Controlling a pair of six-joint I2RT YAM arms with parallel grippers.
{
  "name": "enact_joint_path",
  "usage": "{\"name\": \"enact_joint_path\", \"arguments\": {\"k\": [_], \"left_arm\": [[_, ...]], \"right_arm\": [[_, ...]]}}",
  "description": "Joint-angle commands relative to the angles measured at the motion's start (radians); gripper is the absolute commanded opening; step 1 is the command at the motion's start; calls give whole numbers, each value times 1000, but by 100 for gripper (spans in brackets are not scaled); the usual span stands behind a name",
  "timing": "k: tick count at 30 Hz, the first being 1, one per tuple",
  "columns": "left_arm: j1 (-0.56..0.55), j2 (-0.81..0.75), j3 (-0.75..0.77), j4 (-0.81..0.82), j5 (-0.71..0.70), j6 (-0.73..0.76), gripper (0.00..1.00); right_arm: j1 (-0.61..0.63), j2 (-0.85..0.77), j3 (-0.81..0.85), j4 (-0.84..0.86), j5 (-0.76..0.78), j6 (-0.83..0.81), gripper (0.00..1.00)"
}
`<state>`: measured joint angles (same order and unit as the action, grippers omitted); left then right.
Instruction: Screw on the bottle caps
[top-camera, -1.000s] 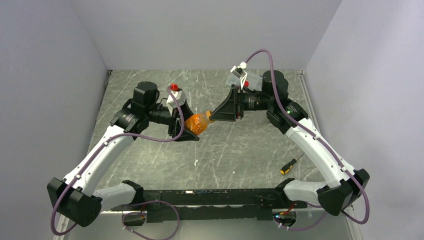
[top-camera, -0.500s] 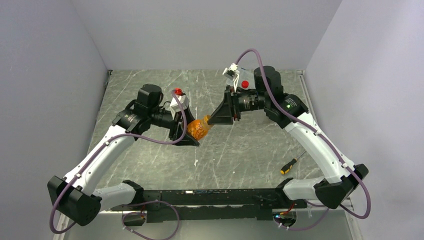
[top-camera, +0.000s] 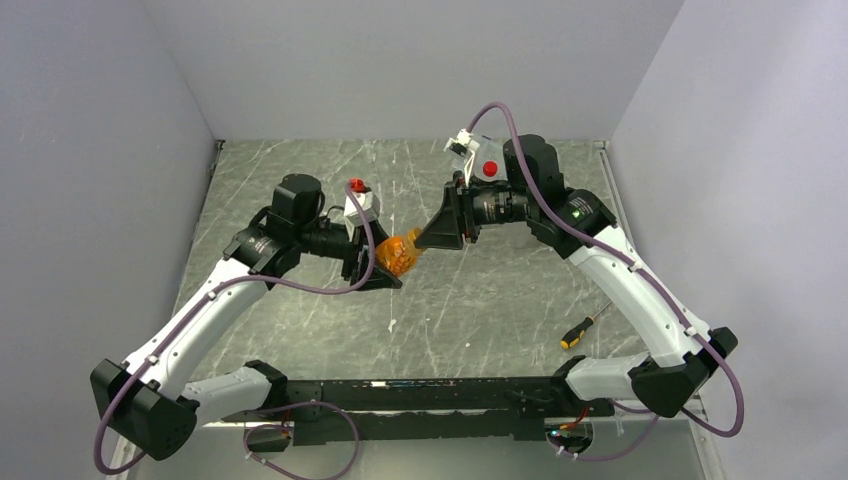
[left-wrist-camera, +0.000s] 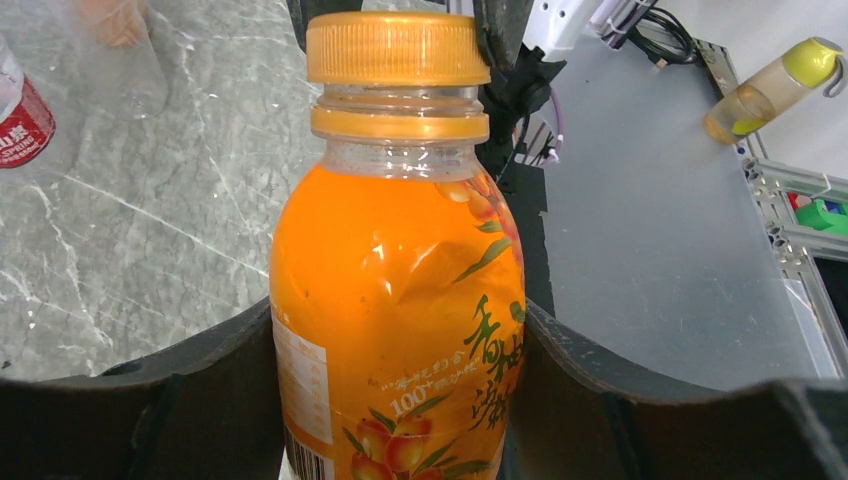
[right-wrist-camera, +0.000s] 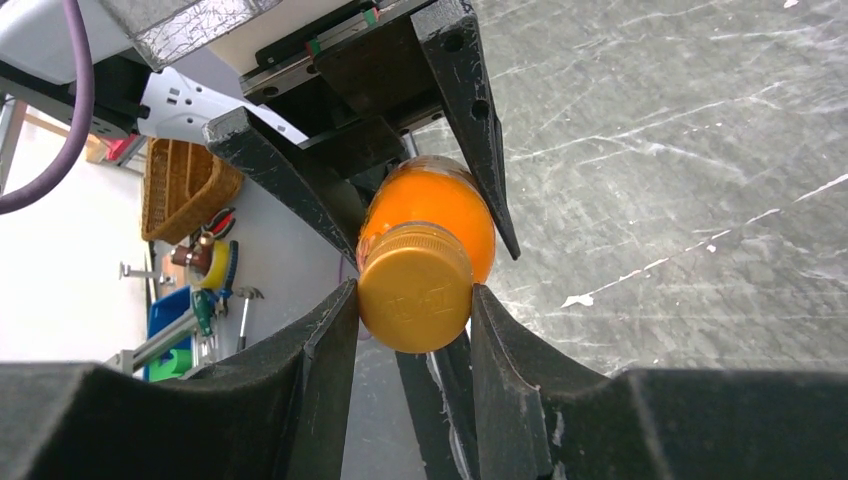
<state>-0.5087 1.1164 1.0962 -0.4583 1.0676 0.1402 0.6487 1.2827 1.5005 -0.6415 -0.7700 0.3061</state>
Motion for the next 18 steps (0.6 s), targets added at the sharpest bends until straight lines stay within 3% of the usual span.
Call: {"name": "enact_joint_path", "arguments": {"k": [1,5,18], "left_arm": [[-5,-35,-9,221,-62,-48,0],[-6,-53,-25,260,-100,-52,0],[-29,-131,-66,368,-504,46,0]], "right_arm": [[34,-8,-27,4,-22,35,16],[34,12,-29,-1,-19,67,15],[22,117,22,-73,152,366,10]]}}
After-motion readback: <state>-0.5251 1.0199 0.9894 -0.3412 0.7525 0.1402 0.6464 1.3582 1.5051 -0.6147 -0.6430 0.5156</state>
